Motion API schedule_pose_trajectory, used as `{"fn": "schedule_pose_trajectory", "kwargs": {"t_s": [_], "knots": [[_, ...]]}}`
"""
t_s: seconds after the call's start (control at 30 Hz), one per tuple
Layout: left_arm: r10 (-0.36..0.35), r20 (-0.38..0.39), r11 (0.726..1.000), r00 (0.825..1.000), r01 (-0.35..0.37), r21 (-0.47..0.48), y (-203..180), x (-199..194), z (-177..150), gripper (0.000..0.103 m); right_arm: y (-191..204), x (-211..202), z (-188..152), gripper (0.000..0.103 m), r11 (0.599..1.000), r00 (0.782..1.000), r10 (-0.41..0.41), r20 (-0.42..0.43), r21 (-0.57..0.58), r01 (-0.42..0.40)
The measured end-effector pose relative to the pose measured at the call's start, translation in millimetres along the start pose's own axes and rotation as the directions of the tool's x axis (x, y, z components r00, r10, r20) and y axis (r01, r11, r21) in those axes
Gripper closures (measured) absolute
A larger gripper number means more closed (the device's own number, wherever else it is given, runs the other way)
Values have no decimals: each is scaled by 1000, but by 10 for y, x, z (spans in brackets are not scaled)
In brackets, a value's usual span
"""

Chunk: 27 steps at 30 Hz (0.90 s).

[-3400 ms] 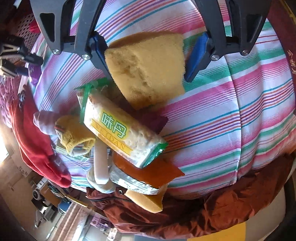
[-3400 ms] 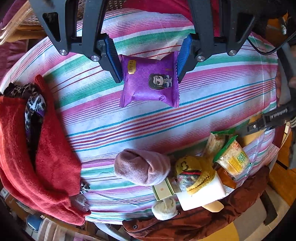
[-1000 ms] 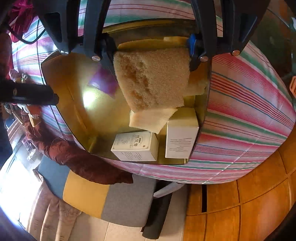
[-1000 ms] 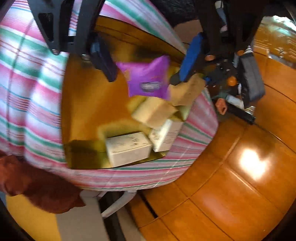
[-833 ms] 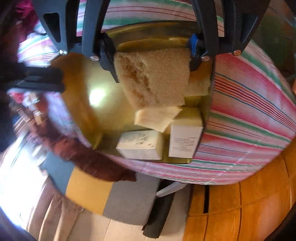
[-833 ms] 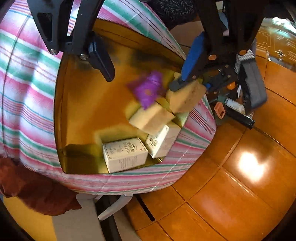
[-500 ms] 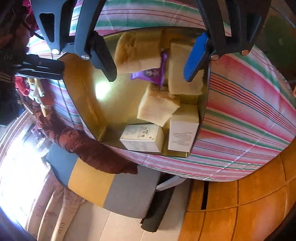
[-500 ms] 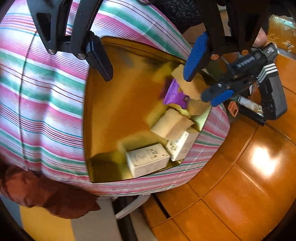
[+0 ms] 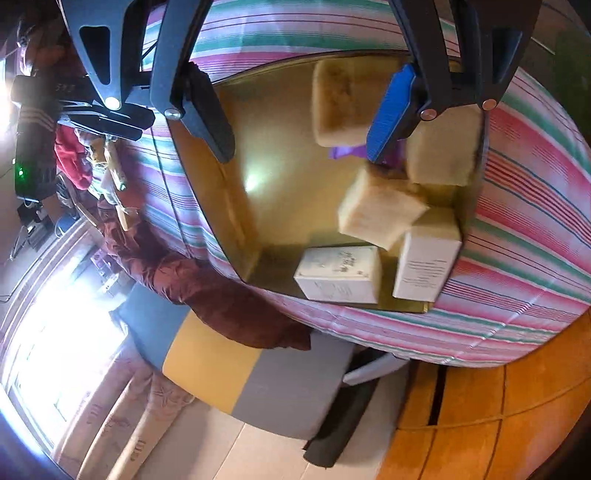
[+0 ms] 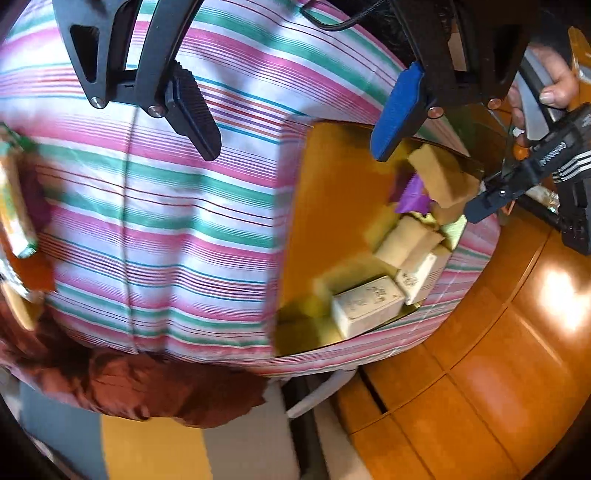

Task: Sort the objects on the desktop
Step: 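Carry the sponge and purple packet to the gold tray and release both, then move both tools back over the pile of items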

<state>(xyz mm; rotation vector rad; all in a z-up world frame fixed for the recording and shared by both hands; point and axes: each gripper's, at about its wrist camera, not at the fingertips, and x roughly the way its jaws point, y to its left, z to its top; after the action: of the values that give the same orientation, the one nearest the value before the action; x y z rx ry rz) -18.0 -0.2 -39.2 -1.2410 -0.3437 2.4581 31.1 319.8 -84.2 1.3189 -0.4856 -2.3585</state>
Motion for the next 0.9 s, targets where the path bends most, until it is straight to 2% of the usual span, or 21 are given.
{"fn": "schedule_pose_trajectory", "kwargs": {"t_s": [0.13, 0.23, 0.63, 0.9], "knots": [[21, -26, 999, 999, -20, 49, -151, 67, -38, 29, -195, -63, -68, 19, 999, 1000, -25, 7, 42, 25], [11, -35, 998, 999, -9, 70, -230, 90, -55, 29, -352, -103, -128, 19, 996, 999, -42, 10, 81, 41], [-89, -92, 985, 992, 101, 140, -640, 218, -3, 29, -862, -386, -289, 19, 978, 989, -140, 44, 162, 131], [-150, -102, 961, 983, 169, 218, -1084, 288, 149, 29, -1444, -765, -323, 19, 949, 973, -218, 75, 250, 193]]}}
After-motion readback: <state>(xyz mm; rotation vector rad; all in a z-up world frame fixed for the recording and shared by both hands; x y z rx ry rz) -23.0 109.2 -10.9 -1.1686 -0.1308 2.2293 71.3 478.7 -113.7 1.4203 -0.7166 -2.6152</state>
